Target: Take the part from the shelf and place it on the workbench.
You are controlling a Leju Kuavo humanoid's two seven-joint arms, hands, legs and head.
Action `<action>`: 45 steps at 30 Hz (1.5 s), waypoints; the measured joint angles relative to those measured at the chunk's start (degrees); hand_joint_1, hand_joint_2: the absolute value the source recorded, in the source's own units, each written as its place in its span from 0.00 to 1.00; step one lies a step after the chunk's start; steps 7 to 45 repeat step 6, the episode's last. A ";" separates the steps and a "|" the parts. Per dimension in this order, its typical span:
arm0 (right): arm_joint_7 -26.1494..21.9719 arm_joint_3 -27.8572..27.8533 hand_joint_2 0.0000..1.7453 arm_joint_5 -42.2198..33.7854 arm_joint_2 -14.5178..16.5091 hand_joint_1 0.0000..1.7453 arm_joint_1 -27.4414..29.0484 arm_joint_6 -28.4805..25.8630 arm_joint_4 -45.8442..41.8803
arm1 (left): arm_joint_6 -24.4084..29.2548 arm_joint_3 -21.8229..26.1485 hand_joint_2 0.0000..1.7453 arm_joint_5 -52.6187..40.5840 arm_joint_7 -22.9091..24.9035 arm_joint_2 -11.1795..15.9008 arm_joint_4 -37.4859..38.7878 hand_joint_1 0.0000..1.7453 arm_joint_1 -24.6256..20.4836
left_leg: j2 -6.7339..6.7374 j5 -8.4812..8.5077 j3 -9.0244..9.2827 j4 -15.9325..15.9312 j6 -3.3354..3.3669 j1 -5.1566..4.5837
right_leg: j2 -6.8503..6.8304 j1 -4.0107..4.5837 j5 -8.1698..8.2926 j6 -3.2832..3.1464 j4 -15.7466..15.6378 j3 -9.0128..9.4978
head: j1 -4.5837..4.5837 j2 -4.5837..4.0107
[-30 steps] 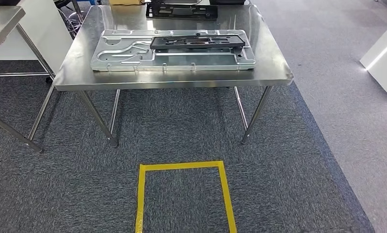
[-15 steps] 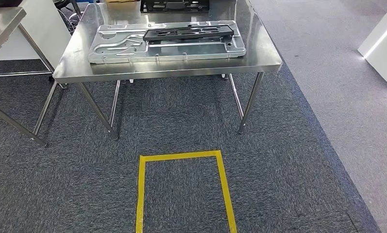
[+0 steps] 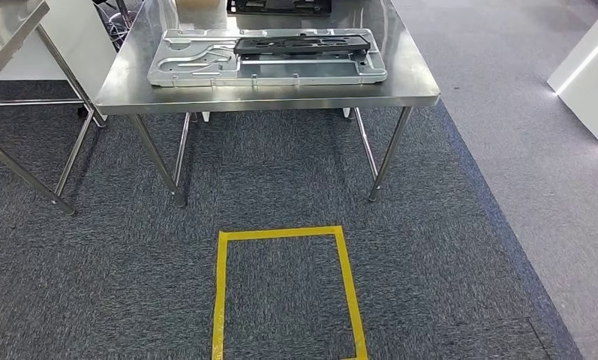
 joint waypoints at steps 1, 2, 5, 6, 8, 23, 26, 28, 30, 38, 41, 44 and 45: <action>0.44 -0.10 0.50 0.00 0.10 0.00 0.05 -0.15 0.03 | 0.02 -0.02 0.00 -0.08 0.04 0.05 0.00 0.00 0.00 | 0.01 0.08 -0.25 0.15 -0.04 -0.03 | 0.00 -0.05 -0.14 0.04 1.32 -0.37 | 0.00 0.00; 0.91 -0.16 0.50 0.00 0.16 0.00 0.11 -0.36 0.05 | 0.09 -0.03 0.00 -0.12 0.05 0.10 0.00 0.00 -0.03 | 0.01 0.11 -0.39 0.32 -0.09 -0.05 | -0.01 -0.09 0.88 -0.02 0.14 0.54 | 0.00 0.00; 1.91 -0.25 1.00 0.00 0.19 0.00 0.11 -0.92 0.06 | 0.38 -0.07 0.00 -0.21 -0.09 0.14 0.00 0.00 -0.24 | -0.04 -0.03 -0.43 0.83 -0.43 -0.19 | -0.01 0.00 5.84 -0.73 -11.73 7.26 | 0.00 0.00; 2.00 -0.26 1.00 0.00 0.19 0.00 0.09 -1.00 0.06 | 0.43 -0.08 0.00 -0.23 -0.13 0.14 0.00 0.00 -0.28 | -0.04 -0.07 -0.44 0.91 -0.52 -0.23 | -0.01 0.04 6.50 -0.90 -13.94 8.44 | 0.00 0.00; 2.00 -0.26 1.00 0.00 0.19 0.00 0.09 -1.00 0.06 | 0.43 -0.08 0.00 -0.23 -0.13 0.14 0.00 0.00 -0.28 | -0.04 -0.07 -0.44 0.91 -0.52 -0.23 | -0.01 0.04 6.50 -0.90 -13.94 8.44 | 0.00 0.00; 2.00 -0.26 1.00 0.00 0.19 0.00 0.09 -1.00 0.06 | 0.43 -0.08 0.00 -0.23 -0.13 0.14 0.00 0.00 -0.28 | -0.04 -0.07 -0.44 0.91 -0.52 -0.23 | -0.01 0.04 6.50 -0.90 -13.94 8.44 | 0.00 0.00; 2.00 -0.26 1.00 0.00 0.19 0.00 0.09 -1.00 0.06 | 0.43 -0.08 0.00 -0.23 -0.13 0.14 0.00 0.00 -0.28 | -0.04 -0.07 -0.44 0.91 -0.52 -0.23 | -0.01 0.04 6.50 -0.90 -13.94 8.44 | 0.00 0.00; 2.00 -0.26 1.00 0.00 0.19 0.00 0.09 -1.00 0.06 | 0.43 -0.08 0.00 -0.23 -0.13 0.14 0.00 0.00 -0.28 | -0.04 -0.07 -0.44 0.91 -0.52 -0.23 | -0.01 0.04 6.50 -0.90 -13.94 8.44 | 0.00 0.00; 2.00 -0.26 1.00 0.00 0.19 0.00 0.09 -1.00 0.06 | 0.43 -0.08 0.00 -0.23 -0.13 0.14 0.00 0.00 -0.28 | -0.04 -0.07 -0.44 0.91 -0.52 -0.23 | -0.01 0.04 6.50 -0.90 -13.94 8.44 | 0.00 0.00; 2.00 -0.26 1.00 0.00 0.19 0.00 0.09 -1.00 0.06 | 0.43 -0.08 0.00 -0.23 -0.13 0.14 0.00 0.00 -0.28 | -0.04 -0.07 -0.44 0.91 -0.52 -0.23 | -0.01 0.04 6.50 -0.90 -13.94 8.44 | 0.00 0.00; 2.00 -0.26 1.00 0.00 0.19 0.00 0.09 -1.00 0.06 | 0.43 -0.08 0.00 -0.23 -0.13 0.14 0.00 0.00 -0.28 | -0.04 -0.07 -0.44 0.91 -0.52 -0.23 | -0.01 0.04 6.50 -0.90 -13.94 8.44 | 0.00 0.00; 2.00 -0.26 1.00 0.00 0.19 0.00 0.09 -1.00 0.06 | 0.43 -0.08 0.00 -0.23 -0.13 0.14 0.00 0.00 -0.28 | -0.04 -0.07 -0.44 0.91 -0.52 -0.23 | -0.01 0.04 6.50 -0.90 -13.94 8.44 | 0.00 0.00; 2.00 -0.26 1.00 0.00 0.19 0.00 0.09 -1.00 0.06 | 0.43 -0.08 0.00 -0.23 -0.13 0.14 0.00 0.00 -0.28 | -0.04 -0.07 -0.44 0.91 -0.52 -0.23 | -0.01 0.04 6.50 -0.90 -13.94 8.44 | 0.00 0.00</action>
